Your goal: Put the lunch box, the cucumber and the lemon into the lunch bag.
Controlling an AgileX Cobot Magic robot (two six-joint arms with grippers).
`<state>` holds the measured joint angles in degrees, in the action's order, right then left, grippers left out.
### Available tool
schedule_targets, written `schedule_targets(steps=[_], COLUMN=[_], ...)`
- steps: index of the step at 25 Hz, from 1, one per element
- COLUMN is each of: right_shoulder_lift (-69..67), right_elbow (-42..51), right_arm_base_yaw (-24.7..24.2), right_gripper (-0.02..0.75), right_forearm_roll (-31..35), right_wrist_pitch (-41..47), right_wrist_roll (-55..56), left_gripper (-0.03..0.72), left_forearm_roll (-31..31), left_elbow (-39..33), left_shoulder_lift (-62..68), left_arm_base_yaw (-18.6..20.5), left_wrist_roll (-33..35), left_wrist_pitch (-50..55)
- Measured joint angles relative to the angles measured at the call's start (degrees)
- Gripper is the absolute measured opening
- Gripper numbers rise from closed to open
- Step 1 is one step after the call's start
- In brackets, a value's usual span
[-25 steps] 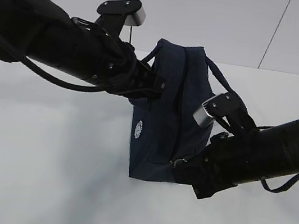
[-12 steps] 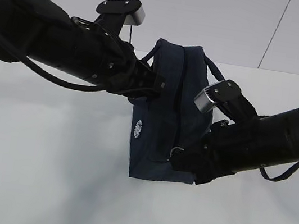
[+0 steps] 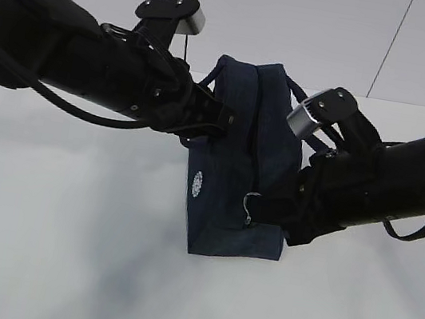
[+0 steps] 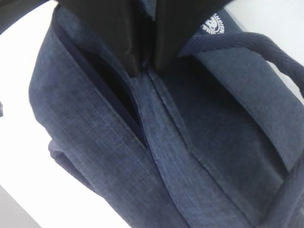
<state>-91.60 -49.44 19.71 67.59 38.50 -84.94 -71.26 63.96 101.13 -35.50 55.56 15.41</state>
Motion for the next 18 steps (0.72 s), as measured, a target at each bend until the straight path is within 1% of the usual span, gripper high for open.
schedule_targets(steps=[18], right_shoulder_lift=[1.68], right_elbow=[-0.68], right_arm_base_yaw=[0.0], right_gripper=[0.0], right_forearm_roll=[-0.81], right_wrist_pitch=[0.0], right_wrist_roll=[1.6], left_gripper=[0.015], left_forearm_roll=[-0.13], left_elbow=[0.0], left_shoulder_lift=[0.0], left_arm_base_yaw=[0.0], left_wrist_roll=[0.0], left_wrist_pitch=[-1.6])
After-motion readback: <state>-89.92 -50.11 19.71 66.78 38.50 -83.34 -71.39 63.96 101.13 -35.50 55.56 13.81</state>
